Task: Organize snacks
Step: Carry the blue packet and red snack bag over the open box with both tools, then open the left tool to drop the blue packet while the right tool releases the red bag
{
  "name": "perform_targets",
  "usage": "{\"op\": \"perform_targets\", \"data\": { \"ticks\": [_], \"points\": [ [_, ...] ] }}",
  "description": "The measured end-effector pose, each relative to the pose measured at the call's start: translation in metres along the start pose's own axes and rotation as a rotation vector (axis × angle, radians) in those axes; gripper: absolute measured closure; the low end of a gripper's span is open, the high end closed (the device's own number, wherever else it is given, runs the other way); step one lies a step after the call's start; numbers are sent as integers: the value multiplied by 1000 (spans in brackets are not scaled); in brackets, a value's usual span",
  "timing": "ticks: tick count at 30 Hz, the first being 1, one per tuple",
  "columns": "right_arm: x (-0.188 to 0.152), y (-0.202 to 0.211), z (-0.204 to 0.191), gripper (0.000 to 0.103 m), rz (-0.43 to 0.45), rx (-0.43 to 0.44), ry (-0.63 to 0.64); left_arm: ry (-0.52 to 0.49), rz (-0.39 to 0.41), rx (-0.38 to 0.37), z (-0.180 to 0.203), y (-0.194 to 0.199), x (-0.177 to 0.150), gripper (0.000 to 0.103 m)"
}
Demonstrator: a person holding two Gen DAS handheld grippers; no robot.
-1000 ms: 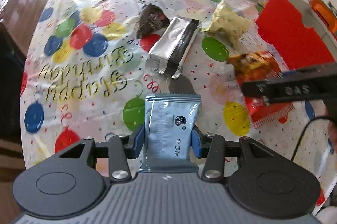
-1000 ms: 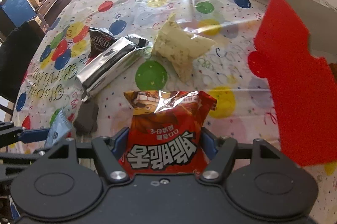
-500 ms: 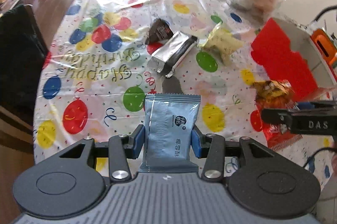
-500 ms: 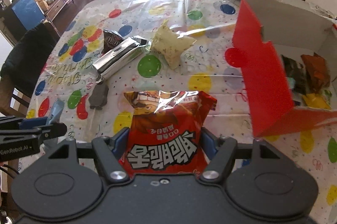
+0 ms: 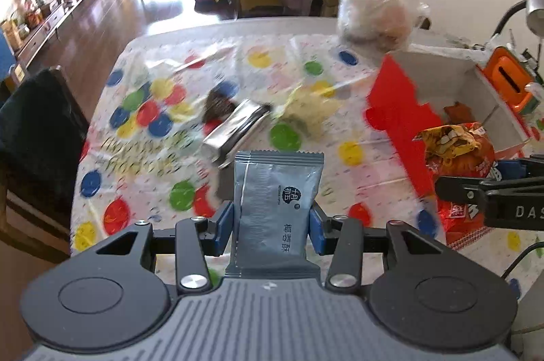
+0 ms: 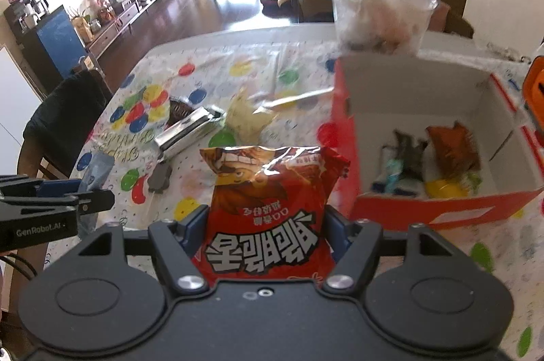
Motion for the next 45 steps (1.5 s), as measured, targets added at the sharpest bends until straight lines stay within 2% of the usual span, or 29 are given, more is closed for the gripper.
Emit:
{"op": "perform_targets", "data": {
  "ticks": [12,21,27,32,36,45],
  "points": [
    [52,31,83,34,90,-24,12,-55,66,-17,96,3,81,59],
    [99,27,154,34,133,-66,-2,-114,44,-33,165,-27,136,59],
    [117,10,197,34,89,-85,20,-135,-5,-45,197,-60,159,59],
    [125,-15,223,34,12,-83,35,-149,-52,-46,215,-91,172,59],
    [127,-33,229,34,1,-109,59,-159,-94,-37,221,-117,178,59],
    [121,-67,223,34,-74,-81,131,-170,-200,-22,224,-171,183,59]
  ]
}}
Point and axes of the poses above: each gripper's, at about its wrist camera, not at the fingertips, and y roughly against the way its jaws point, z to its right, x to its top, the point moved 3 cm from there along -y, roughly the way its jaws point, and after that the axes turned 14 degrees about -y, right-handed, at the moved point
